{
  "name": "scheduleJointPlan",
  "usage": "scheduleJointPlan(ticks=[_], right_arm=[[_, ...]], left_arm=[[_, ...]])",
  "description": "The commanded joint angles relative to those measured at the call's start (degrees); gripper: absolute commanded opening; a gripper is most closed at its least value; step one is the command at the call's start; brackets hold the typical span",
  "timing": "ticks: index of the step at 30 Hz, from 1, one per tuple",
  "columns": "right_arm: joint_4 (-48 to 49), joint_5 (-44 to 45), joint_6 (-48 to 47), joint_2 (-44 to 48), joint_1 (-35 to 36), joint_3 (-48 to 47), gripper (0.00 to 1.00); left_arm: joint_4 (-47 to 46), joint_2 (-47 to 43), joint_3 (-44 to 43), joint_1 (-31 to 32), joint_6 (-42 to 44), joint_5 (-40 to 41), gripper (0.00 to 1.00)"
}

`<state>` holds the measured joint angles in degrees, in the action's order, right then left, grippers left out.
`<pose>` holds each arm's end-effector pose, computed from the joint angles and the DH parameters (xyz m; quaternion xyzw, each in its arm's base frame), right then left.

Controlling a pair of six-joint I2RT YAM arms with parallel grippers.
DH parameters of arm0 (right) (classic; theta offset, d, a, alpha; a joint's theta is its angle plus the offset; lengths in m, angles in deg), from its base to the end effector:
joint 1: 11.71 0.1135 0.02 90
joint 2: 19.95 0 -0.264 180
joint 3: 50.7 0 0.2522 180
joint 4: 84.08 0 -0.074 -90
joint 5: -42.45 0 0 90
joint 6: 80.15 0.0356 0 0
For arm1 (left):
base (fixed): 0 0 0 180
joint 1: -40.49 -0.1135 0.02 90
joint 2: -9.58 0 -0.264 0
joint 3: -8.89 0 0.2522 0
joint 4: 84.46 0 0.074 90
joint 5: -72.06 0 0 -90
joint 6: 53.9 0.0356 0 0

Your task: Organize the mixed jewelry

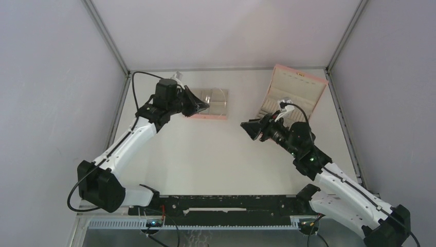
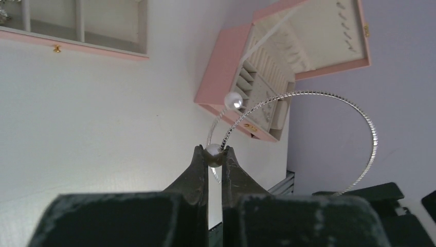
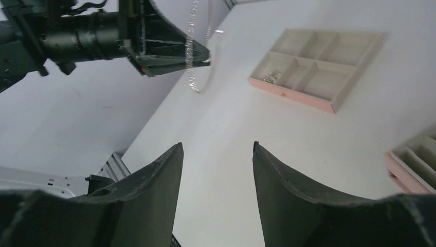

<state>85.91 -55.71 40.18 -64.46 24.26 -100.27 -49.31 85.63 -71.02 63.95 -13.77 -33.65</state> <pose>0.1522 0.1167 0.3114 -0.0842 0.7319 0.4126 0.5358 0.2718 -0.1285 0.3305 -0.1320 0.8559 -0.3855 0.3184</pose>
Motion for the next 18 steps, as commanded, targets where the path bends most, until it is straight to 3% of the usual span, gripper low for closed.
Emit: scheduleJointPlan(ticks=[1,12,18], right_arm=[[18.3,5.0,-4.2,-2.3,6.2,1.8,0.62],[32.7,11.4,-4.8,-12.7,10.0,1.7,0.65],[35.7,9.8,-5.3,-17.3,10.6,-1.3,0.65]], left_arm=[[-3.4,-1.2,-3.7,0.3,-5.0,-1.3,0.0],[-4.1,-1.3,-4.3,0.3,-8.0,-3.3,0.0],[-3.9,-1.0,-4.8,0.3,-7.8,-3.2,0.0]])
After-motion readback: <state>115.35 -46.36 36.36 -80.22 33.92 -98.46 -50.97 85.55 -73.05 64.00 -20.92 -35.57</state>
